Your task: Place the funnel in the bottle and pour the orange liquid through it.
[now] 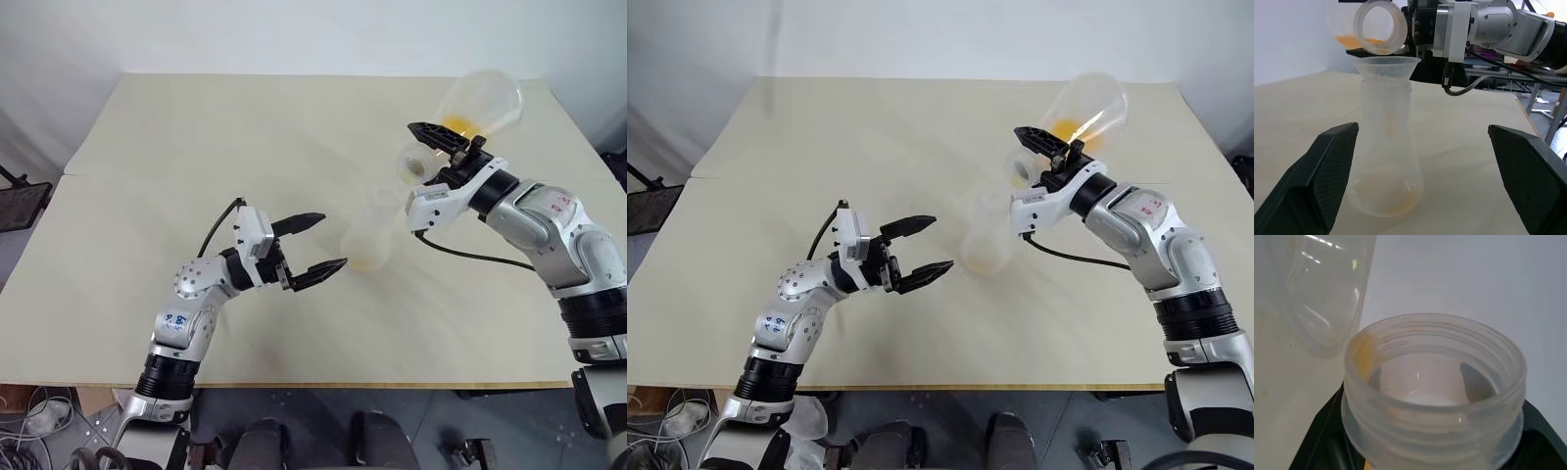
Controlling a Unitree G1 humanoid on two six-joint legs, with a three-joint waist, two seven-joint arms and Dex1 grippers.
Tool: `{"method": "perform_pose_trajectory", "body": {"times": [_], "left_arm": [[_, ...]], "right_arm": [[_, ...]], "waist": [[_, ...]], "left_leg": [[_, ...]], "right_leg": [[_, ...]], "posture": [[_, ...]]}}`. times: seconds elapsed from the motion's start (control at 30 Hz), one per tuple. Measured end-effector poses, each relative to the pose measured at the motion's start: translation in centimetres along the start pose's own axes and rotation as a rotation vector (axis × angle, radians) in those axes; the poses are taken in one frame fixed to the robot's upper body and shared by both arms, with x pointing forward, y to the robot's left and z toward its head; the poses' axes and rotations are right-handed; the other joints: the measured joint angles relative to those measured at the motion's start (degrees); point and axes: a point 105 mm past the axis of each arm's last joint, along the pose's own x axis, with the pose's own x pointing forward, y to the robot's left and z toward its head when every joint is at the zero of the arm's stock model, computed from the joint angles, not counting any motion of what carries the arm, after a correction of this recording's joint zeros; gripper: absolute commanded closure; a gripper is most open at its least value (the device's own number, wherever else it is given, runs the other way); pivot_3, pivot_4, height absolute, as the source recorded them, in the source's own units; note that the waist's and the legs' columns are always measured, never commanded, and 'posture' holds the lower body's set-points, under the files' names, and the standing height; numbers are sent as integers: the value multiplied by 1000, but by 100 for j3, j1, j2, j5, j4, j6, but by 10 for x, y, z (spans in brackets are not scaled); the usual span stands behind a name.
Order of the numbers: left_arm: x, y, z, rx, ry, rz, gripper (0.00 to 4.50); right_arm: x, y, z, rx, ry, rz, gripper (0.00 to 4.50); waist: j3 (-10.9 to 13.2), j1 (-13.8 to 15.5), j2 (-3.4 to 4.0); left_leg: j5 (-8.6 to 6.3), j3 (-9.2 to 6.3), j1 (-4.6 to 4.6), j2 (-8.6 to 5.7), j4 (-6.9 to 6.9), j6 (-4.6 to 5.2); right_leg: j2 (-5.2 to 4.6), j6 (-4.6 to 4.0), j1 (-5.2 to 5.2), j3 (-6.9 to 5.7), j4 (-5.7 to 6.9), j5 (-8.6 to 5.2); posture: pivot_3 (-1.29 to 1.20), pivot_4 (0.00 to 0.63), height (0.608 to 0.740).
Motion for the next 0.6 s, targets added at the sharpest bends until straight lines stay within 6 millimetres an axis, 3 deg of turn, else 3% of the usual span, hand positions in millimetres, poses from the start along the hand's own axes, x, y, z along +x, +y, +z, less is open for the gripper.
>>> {"method": "perform_pose_trajectory", "body": {"times": [0.6], "left_arm": [[2,0,1,-5,-11,5,0]], "right_arm": [[-1,-1,-3,-53,16,-13,2022]], "waist": [[0,2,0]], "left_leg": [[0,0,0,0,0,0]], "right_leg": [[0,0,0,0,0,0]], "posture": [[0,150,740]]}}
